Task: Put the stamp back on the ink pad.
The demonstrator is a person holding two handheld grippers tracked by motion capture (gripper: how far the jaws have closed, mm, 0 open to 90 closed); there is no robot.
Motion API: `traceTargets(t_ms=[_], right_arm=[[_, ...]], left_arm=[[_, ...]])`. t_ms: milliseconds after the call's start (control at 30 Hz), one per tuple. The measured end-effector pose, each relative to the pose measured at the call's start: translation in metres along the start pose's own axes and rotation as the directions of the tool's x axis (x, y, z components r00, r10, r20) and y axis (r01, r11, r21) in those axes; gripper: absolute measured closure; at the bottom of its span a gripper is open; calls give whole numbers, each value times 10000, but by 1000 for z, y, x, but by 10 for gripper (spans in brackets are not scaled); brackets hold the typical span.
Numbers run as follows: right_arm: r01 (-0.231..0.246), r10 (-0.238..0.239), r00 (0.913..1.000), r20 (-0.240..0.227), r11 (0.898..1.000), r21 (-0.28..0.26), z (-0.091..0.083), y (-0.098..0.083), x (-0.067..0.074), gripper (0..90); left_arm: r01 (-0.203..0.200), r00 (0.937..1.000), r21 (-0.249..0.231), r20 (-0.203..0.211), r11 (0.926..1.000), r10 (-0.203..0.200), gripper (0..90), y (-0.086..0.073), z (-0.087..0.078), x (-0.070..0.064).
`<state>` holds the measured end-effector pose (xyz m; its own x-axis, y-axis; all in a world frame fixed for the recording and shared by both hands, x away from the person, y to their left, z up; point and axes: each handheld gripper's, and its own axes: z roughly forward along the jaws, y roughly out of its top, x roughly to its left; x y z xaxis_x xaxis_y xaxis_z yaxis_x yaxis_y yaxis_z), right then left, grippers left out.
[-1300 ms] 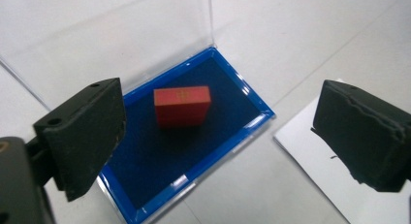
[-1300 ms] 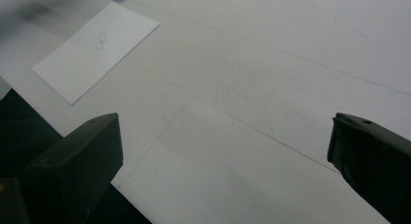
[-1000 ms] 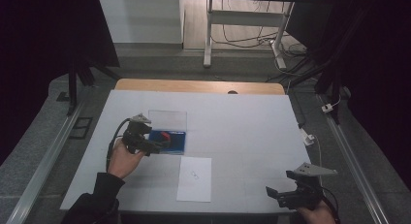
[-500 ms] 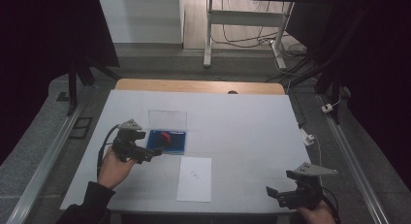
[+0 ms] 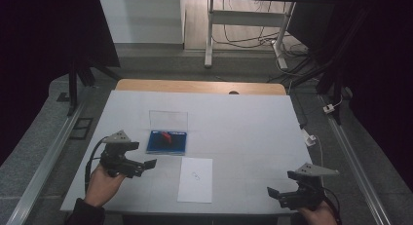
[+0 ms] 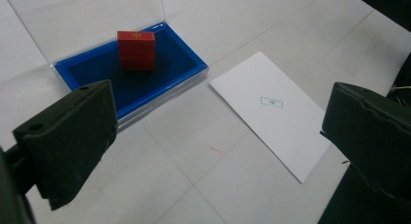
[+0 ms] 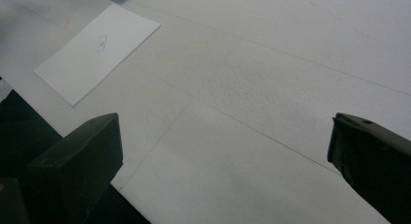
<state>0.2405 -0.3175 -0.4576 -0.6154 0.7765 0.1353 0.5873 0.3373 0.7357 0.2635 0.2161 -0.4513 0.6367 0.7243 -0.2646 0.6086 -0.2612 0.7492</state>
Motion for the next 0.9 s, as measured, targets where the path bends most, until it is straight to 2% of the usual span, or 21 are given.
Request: traceTargets(t_ms=[167, 400, 500, 667, 900], right_arm=[[-85, 86, 9999, 63, 10000, -27, -1, -1, 0, 0], [-240, 241, 9997, 65, 9997, -65, -1, -1, -1, 0], [-191, 192, 9998, 68, 9998, -60, -1, -1, -2, 0], [-227, 227, 9997, 69, 9997, -36, -1, -1, -2, 0], [-209, 208, 9998, 72, 9998, 34, -1, -1, -2, 0]], left_arm=[[47, 9999, -212, -114, 9998, -50, 1, -11, -11, -5], [55, 9985, -356, -541, 9994, -74, 0, -29, -26, -11], [185, 9973, -435, -705, 9989, -216, 0, -38, -34, -11], [435, 9962, -490, -739, 9979, -470, 0, -52, -41, -11], [708, 9926, -333, -964, 9969, -738, 1, -67, -48, -9]])
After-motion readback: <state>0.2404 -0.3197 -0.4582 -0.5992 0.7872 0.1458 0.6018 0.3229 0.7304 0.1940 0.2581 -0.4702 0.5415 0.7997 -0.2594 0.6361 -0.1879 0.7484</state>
